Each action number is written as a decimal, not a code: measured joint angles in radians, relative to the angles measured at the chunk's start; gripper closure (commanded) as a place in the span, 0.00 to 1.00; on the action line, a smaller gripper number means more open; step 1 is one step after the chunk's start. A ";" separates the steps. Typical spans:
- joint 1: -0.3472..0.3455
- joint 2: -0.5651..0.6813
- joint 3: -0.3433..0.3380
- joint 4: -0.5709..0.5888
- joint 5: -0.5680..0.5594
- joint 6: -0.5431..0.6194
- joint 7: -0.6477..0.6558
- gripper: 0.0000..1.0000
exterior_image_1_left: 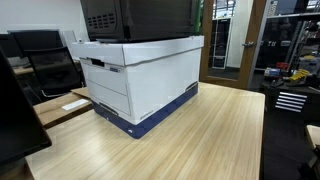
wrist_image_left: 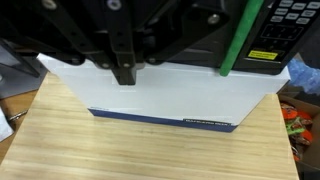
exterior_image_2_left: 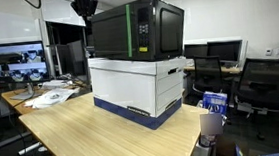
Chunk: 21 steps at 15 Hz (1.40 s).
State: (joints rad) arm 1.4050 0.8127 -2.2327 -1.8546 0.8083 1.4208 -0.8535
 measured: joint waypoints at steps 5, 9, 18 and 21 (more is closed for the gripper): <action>0.000 0.037 0.014 -0.026 -0.008 0.079 0.259 0.74; 0.004 0.061 0.007 -0.046 -0.102 0.085 0.413 0.59; 0.078 0.059 -0.094 -0.107 -0.212 0.007 0.428 0.01; 0.102 0.057 -0.126 -0.111 -0.242 -0.063 0.398 0.00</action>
State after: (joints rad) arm 1.5067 0.8700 -2.3591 -1.9654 0.5661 1.3576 -0.4554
